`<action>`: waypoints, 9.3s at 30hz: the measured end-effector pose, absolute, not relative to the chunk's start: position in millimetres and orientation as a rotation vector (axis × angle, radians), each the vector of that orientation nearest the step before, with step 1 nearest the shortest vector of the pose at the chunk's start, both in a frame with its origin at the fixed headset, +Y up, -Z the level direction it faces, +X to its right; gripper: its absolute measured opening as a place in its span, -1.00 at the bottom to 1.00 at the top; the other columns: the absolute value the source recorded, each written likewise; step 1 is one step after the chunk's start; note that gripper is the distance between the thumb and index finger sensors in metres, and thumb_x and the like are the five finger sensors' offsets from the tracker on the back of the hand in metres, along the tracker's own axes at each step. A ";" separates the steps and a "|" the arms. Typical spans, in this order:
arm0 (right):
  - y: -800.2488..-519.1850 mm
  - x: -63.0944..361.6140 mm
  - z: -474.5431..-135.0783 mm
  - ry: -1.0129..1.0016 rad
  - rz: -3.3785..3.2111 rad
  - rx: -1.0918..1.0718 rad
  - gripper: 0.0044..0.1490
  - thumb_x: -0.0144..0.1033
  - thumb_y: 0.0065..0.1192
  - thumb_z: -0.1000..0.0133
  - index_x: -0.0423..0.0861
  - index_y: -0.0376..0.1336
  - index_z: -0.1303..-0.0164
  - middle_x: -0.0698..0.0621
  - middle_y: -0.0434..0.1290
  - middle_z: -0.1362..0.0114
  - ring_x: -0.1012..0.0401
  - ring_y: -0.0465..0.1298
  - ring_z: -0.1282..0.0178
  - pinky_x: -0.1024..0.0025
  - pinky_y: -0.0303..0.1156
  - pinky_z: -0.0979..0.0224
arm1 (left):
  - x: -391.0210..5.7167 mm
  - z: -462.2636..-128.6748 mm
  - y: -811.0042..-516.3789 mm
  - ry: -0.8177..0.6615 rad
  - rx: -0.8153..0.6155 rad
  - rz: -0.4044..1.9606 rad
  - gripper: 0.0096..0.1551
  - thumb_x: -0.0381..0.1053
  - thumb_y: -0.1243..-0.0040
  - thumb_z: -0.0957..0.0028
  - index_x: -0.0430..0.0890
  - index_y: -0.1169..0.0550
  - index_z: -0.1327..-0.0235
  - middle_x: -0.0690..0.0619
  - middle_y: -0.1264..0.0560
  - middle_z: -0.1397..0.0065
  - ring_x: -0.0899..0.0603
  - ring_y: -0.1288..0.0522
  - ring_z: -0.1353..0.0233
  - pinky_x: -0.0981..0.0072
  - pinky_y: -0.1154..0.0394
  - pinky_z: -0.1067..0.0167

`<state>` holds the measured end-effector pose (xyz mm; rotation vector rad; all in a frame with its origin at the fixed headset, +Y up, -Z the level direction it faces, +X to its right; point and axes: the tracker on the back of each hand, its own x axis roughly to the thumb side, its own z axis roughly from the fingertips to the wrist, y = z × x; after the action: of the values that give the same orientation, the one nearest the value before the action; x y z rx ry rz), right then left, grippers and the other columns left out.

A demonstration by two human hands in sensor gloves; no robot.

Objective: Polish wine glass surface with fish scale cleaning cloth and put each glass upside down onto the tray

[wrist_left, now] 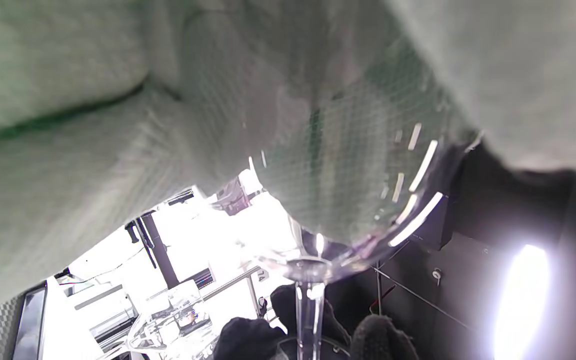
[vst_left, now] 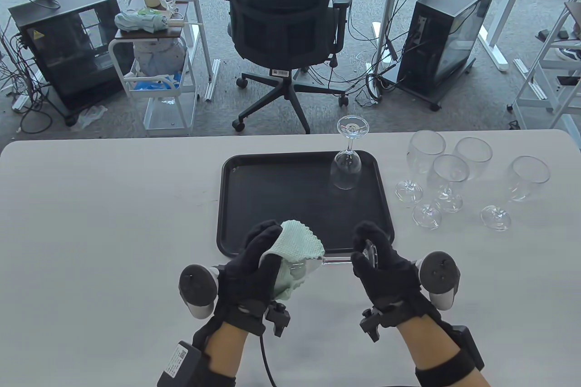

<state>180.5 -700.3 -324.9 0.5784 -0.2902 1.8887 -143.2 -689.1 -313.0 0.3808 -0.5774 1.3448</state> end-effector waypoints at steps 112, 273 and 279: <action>-686.5 178.6 -315.1 -0.572 2.006 0.760 0.13 0.37 0.18 -0.09 0.06 -0.27 -0.59 -0.24 0.14 -0.55 -0.06 0.55 0.00 0.06 0.61 0.04 | -147.6 -312.9 -685.7 -0.572 0.388 1.370 -0.37 0.47 -0.04 -0.13 0.22 -0.44 -0.39 0.02 -0.29 -0.61 -0.28 -0.39 -0.49 -0.20 -0.64 0.01; -704.5 180.2 -328.0 -0.336 1.802 0.583 0.07 0.46 0.14 -0.09 0.06 -0.11 -0.61 -0.21 0.22 -0.53 -0.14 0.53 -0.08 0.13 0.60 0.07 | -142.4 -314.1 -689.5 -0.581 0.383 1.295 -0.27 0.49 -0.08 -0.08 0.17 -0.34 -0.44 -0.01 -0.24 -0.62 -0.30 -0.33 -0.50 -0.23 -0.58 -0.05; -691.6 179.0 -317.4 -0.736 1.933 0.801 0.10 0.36 0.35 -0.01 0.18 -0.16 -0.56 -0.16 0.18 -0.53 -0.05 0.57 -0.03 0.23 0.64 0.09 | -144.5 -315.9 -691.9 -0.554 0.302 1.426 -0.29 0.48 -0.05 -0.12 0.15 -0.35 -0.45 -0.03 -0.25 -0.62 -0.33 -0.34 -0.49 -0.22 -0.60 0.00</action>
<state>179.0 -691.6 -317.4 0.8013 -0.7356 1.9325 -144.5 -691.9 -315.9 0.3025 -0.5544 1.4261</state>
